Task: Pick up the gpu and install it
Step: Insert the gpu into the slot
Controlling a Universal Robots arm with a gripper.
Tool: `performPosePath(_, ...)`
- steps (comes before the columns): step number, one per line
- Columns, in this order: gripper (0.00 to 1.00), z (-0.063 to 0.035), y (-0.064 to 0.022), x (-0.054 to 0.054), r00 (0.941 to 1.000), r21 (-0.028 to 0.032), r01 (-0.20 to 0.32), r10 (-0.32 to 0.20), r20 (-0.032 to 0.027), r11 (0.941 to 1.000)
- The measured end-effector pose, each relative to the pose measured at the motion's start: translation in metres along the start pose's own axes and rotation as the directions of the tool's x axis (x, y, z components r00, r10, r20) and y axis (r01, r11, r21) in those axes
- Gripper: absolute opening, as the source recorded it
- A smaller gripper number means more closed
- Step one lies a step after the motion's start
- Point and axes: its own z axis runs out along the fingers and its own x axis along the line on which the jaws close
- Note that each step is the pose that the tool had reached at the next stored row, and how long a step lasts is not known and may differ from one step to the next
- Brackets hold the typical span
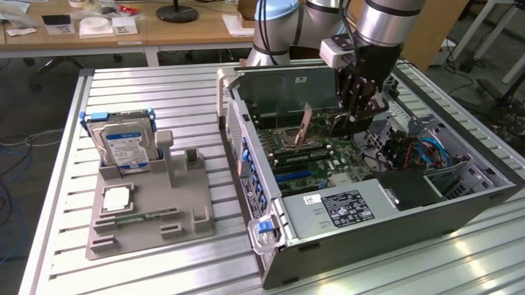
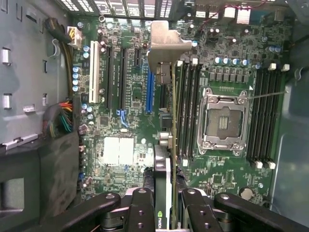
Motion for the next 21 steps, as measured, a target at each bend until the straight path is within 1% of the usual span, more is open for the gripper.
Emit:
performPosePath(1, 0.27, 0.0009, 0.0014, 0.000, 1.0000, 0.0023, 0.000, 0.000, -0.0001, 1.0000)
performPosePath(2, 0.27, 0.0017, 0.0021, 0.000, 1.0000, 0.0030, -0.001, 0.001, -0.0002, 1.0000)
performPosePath(8, 0.27, 0.0049, 0.0042, 0.001, 0.9996, 0.0037, -0.029, 0.029, -0.0019, 0.9996)
performPosePath(13, 0.27, 0.0051, 0.0051, 0.001, 0.9994, 0.0039, -0.034, 0.034, -0.0021, 0.9994)
performPosePath(19, 0.27, 0.0049, 0.0137, 0.000, 0.9989, 0.0041, -0.046, 0.046, -0.0028, 0.9989)
performPosePath(21, 0.27, 0.0050, 0.0154, 0.000, 0.9986, 0.0042, -0.052, 0.052, -0.0032, 0.9986)
